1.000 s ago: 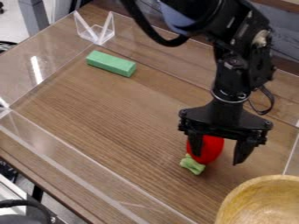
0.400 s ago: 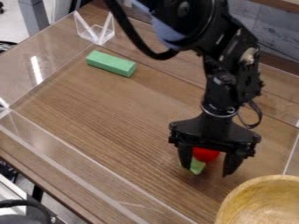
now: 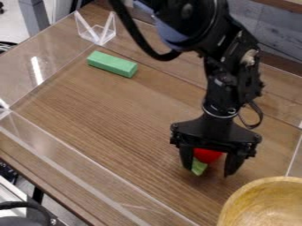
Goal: Move the red fruit to the right
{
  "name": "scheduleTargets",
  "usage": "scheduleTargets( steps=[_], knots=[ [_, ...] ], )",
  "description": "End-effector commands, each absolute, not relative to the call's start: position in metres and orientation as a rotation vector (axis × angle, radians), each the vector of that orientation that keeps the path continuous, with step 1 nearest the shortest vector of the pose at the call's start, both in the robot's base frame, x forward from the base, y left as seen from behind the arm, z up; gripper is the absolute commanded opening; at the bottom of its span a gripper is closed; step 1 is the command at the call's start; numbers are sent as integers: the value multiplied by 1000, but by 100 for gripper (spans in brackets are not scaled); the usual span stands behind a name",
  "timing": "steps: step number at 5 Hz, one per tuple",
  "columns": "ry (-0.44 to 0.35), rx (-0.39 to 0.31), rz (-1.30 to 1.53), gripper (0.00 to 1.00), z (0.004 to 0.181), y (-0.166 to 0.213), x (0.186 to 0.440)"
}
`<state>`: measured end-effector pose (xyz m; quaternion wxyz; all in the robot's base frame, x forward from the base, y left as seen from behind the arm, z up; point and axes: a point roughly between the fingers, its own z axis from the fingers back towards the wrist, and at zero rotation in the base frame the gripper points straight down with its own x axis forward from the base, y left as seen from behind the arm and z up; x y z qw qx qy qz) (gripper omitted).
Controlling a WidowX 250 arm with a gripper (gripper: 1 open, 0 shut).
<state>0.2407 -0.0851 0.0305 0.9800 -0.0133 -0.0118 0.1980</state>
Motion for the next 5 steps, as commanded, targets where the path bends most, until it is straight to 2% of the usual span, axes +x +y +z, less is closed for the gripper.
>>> scheduleTargets(
  steps=[1, 2, 3, 4, 5],
  knots=[
    [-61, -55, 379, 100, 35, -97, 256],
    [-64, -60, 356, 0, 36, -90, 260],
    [-80, -80, 329, 0, 50, -84, 266],
    [-101, -116, 307, 100, 66, -84, 272],
    [-133, -148, 281, 0, 86, -86, 284]
  ],
)
